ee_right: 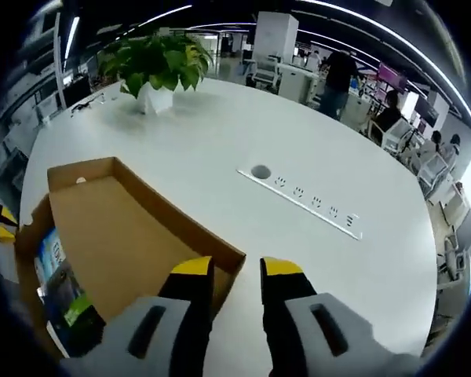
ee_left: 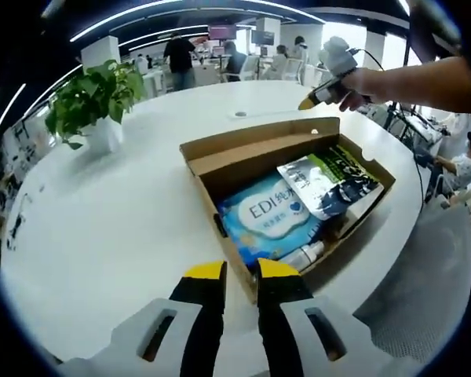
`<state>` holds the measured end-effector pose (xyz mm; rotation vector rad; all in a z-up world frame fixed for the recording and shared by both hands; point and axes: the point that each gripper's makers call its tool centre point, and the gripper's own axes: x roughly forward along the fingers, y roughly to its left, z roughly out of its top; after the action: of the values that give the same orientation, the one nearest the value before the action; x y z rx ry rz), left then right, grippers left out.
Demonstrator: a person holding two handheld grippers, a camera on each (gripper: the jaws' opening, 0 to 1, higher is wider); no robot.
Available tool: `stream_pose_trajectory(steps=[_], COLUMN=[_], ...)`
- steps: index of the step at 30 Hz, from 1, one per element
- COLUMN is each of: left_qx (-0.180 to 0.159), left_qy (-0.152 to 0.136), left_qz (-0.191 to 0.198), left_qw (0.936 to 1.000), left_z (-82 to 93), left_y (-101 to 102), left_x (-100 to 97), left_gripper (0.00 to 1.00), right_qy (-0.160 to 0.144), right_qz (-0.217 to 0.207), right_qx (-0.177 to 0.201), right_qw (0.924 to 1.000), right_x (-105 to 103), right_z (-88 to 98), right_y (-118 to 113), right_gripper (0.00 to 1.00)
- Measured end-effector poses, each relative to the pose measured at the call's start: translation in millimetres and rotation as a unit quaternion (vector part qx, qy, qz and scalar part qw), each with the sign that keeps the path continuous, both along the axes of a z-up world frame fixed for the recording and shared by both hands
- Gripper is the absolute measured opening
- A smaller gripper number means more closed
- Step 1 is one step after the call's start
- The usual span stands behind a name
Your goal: Operate the shoe box by opening the lid, removing the specified soft item, and placing it in the target area until the item is outside and the box remains undamaged.
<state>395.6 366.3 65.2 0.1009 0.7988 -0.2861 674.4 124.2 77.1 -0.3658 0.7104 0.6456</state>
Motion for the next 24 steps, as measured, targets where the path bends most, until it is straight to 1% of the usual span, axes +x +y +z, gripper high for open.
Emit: stream_pose_trajectory(steps=[2,6,11,15,18,24], left_qx=[-0.002,-0.009,-0.015,-0.022,-0.023,-0.037], left_qy=[-0.006,-0.022,-0.025,-0.024,-0.024,-0.011], left_qz=[-0.005,-0.022,-0.044,-0.059,-0.067,-0.070], left_qw=[1.0000,0.9995,0.9986,0.9977,0.9972,0.9968], left_z=[6.9,20.7,22.3,21.6,20.6,11.4], left_y=[-4,-20,-41,-56,-64,-75], left_x=[2.1,11.7,21.3,25.8,27.4,29.4], left_gripper=[0.11,0.11,0.11,0.12,0.12,0.15], right_qy=[-0.007,-0.021,-0.028,-0.028,-0.021,-0.008], right_qz=[0.001,0.004,0.015,0.019,0.018,0.029], right_qx=[0.011,0.025,0.037,0.042,0.045,0.037], right_qw=[0.9999,0.9994,0.9988,0.9986,0.9986,0.9989], right_x=[-9,-28,-57,-74,-85,-113], right_z=[10.2,27.0,38.0,37.5,33.3,21.5], right_y=[0,1,5,5,4,0], right_gripper=[0.21,0.21,0.20,0.20,0.20,0.19])
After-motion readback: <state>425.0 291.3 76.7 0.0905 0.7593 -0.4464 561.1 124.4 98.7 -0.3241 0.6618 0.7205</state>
